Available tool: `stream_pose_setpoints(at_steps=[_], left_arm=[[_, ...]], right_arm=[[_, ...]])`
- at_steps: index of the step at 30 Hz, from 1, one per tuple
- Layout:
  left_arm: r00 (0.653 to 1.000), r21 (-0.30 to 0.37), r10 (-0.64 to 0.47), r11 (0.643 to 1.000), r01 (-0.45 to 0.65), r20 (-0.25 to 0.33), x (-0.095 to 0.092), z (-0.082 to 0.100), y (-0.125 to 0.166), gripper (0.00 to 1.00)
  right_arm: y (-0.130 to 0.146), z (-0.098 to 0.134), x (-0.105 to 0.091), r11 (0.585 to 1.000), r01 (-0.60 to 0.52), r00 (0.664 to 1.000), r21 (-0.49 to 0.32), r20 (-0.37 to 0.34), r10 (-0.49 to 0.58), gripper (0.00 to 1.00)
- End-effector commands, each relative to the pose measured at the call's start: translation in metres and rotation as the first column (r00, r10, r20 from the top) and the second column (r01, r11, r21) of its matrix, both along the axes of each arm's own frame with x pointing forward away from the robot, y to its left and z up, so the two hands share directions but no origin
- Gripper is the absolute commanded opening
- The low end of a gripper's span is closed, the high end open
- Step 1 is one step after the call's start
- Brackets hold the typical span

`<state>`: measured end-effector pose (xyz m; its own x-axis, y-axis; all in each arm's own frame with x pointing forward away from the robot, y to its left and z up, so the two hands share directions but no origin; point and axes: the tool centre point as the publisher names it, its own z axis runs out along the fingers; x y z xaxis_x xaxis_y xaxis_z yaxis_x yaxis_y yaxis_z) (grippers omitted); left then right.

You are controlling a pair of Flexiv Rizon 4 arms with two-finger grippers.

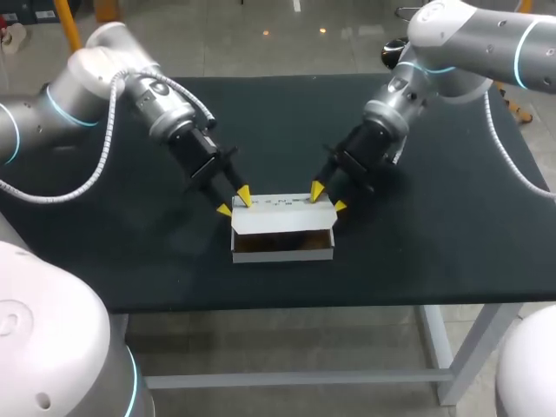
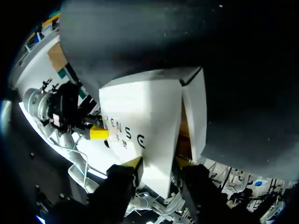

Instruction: Assemble the packaging by folding the flat box into shape, placing the metal phone stand inside, and closing the box properly

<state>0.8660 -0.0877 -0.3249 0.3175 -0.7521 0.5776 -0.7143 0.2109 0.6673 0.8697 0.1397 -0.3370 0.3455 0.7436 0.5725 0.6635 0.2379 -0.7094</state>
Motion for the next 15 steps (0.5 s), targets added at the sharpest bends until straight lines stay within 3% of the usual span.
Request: stream_pose_setpoints(at_steps=[1, 15], left_arm=[[1.000, 0.002, 0.003, 1.000, -0.003, 0.005, -0.0035, -0.0022, -0.0043, 0.40], [1.000, 0.001, -0.011, 1.000, 0.011, 0.024, -0.0064, -0.0053, 0.0009, 0.44]], right_arm=[[0.0058, -0.0029, 0.0013, 1.000, -0.008, 1.000, 0.000, -0.002, 0.008, 0.46], [0.0032, -0.0056, -0.0016, 1.000, -0.015, 1.000, -0.015, 0.014, 0.016, 0.49]])
